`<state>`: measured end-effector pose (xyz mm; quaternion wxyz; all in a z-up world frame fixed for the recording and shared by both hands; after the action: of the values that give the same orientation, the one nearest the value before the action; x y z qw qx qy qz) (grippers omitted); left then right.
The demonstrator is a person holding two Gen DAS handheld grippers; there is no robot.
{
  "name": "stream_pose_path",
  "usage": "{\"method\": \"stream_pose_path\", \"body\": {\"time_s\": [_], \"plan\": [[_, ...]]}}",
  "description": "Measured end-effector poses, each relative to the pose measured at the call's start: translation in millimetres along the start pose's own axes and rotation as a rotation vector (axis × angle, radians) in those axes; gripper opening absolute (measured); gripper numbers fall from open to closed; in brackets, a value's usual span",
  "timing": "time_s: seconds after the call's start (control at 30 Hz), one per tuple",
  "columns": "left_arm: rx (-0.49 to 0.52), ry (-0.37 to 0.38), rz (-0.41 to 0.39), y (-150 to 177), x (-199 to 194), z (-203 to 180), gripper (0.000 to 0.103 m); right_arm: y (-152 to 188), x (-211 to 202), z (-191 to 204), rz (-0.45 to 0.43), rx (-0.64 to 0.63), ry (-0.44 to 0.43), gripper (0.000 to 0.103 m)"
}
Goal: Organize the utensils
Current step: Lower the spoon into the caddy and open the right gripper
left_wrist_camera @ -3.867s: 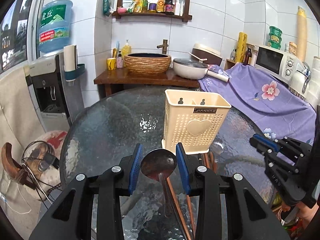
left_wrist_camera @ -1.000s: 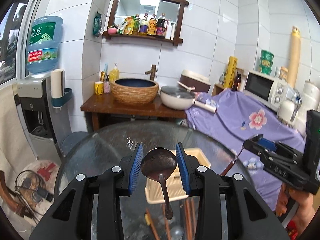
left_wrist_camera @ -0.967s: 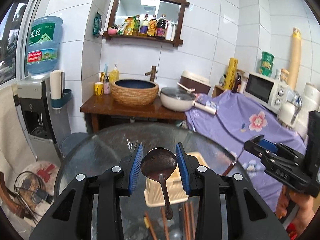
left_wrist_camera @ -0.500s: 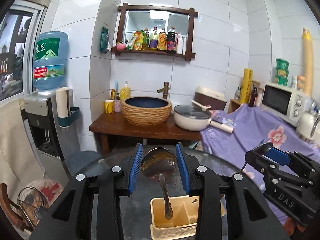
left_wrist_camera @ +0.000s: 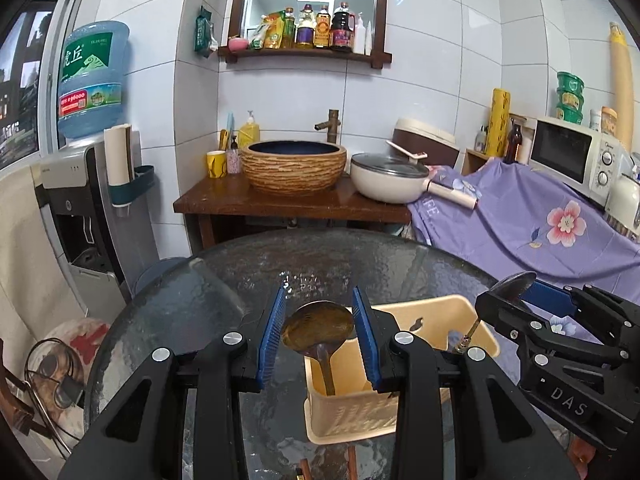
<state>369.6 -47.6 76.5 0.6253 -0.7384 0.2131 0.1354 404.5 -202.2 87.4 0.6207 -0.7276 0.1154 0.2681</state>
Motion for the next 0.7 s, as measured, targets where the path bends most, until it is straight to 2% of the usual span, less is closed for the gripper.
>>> {"method": "stream_pose_path", "body": {"time_s": [0.23, 0.67, 0.7], "plan": [[0.044, 0.005, -0.003, 7, 0, -5, 0.034, 12, 7, 3, 0.007, -0.022, 0.000, 0.046], [0.044, 0.019, 0.015, 10, 4, -8, 0.035, 14, 8, -3, 0.010, -0.008, 0.005, 0.047], [0.045, 0.020, 0.014, 10, 3, -9, 0.038, 14, 8, -4, 0.010, -0.005, 0.004, 0.048]]}}
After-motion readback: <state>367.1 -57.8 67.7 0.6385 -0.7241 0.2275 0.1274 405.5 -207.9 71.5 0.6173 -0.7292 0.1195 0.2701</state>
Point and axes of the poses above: each gripper's, at about its wrist camera, not at the fingertips, and x roughly the way its jaws point, z to its left, y to its underside, the point moved 3 cm from there along x, roughly the way its jaws point, and after that the axes turned 8 degrees about -x, right-handed, at the moved point
